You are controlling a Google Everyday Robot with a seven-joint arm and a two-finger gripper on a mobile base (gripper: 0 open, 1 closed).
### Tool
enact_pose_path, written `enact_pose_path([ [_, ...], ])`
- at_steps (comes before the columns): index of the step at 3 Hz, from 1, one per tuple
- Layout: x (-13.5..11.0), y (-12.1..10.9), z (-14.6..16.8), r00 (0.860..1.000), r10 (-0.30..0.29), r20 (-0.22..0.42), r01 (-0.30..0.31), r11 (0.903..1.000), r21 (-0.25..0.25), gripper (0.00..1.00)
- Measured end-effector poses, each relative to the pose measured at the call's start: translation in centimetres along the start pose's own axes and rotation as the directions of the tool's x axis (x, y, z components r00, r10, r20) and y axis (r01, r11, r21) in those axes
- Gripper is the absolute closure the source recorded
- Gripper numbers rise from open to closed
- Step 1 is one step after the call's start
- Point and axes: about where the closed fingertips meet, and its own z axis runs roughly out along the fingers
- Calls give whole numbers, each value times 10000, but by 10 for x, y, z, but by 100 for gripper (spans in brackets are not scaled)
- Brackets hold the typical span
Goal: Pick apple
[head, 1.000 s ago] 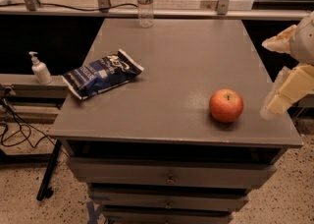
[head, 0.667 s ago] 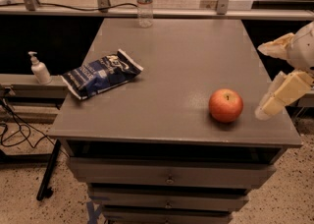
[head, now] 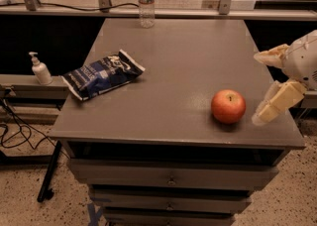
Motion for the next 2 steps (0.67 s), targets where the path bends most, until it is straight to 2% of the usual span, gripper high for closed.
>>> enact_pose_path([
  [2,20,-10,31,9943,865,622,-869,9962,45,0],
])
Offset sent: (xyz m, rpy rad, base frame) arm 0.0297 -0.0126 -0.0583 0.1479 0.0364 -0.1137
